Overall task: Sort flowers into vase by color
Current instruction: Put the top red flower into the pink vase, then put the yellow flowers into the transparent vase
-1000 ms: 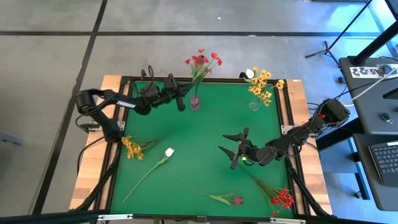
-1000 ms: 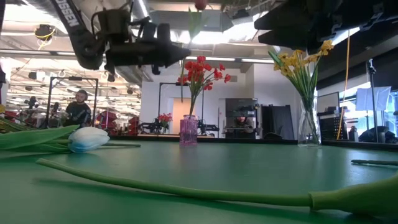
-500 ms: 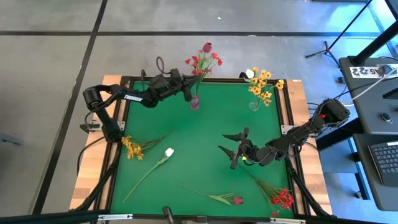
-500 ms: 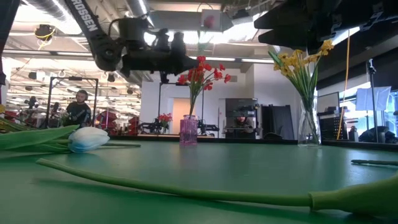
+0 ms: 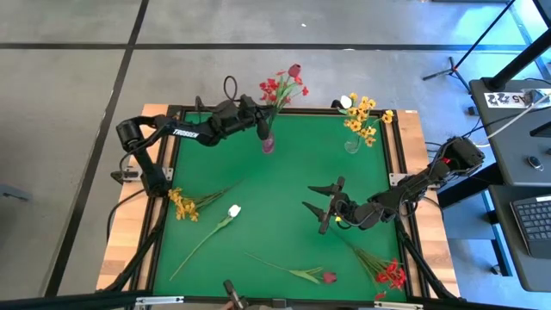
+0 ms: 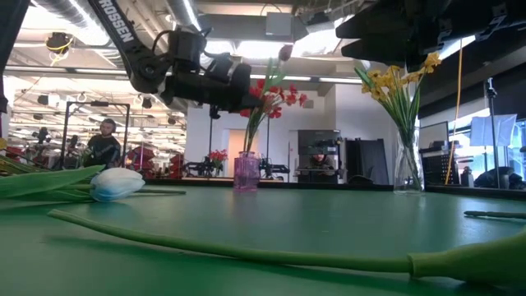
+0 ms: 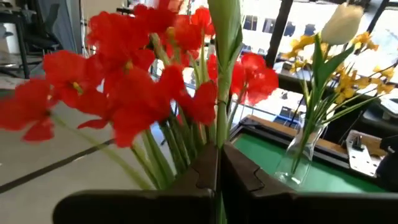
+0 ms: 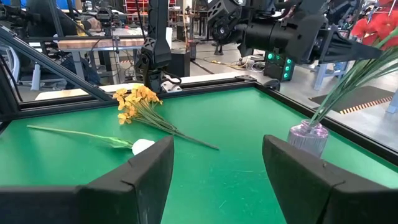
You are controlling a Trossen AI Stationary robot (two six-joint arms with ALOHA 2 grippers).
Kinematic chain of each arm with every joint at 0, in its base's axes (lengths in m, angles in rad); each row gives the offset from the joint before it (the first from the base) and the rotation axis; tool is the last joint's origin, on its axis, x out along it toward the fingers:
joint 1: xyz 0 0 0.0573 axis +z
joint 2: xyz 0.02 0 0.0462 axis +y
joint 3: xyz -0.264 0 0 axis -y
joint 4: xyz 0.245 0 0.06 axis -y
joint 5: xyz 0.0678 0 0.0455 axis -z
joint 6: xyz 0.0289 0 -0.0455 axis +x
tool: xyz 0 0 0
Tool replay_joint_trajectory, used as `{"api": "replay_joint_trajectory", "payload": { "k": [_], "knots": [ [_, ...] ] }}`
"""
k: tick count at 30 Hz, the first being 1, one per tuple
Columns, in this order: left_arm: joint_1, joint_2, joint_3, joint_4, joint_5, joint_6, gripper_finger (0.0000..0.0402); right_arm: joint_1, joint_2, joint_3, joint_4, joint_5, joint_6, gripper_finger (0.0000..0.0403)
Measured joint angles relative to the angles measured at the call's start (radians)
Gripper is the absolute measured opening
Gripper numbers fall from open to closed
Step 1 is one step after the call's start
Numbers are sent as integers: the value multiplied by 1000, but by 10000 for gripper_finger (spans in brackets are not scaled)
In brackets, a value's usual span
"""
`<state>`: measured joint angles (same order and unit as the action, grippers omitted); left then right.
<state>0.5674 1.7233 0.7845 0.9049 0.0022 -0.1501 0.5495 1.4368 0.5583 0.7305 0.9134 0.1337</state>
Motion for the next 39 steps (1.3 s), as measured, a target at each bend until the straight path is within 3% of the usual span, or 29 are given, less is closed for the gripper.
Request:
{"api": "replay_joint_trajectory", "payload": {
  "k": [7, 17, 32, 35, 39],
  "knots": [
    [-12, 0, 0, -16, 17, 1, 2, 0, 0, 0, -1, 3, 0, 243],
    [-45, 0, -1, -16, 18, 4, 47, 0, 0, 0, -26, 21, 0, 243],
    [-95, -13, -2, -45, 15, 4, 58, 0, 0, 0, -32, 22, 0, 243],
    [-112, -43, -2, -92, -27, 30, 61, 0, 0, 0, -32, 22, -1, 243],
    [-126, -113, -2, -237, -161, 84, 70, 0, 0, 0, -32, 40, 0, 243]
  ]
}}
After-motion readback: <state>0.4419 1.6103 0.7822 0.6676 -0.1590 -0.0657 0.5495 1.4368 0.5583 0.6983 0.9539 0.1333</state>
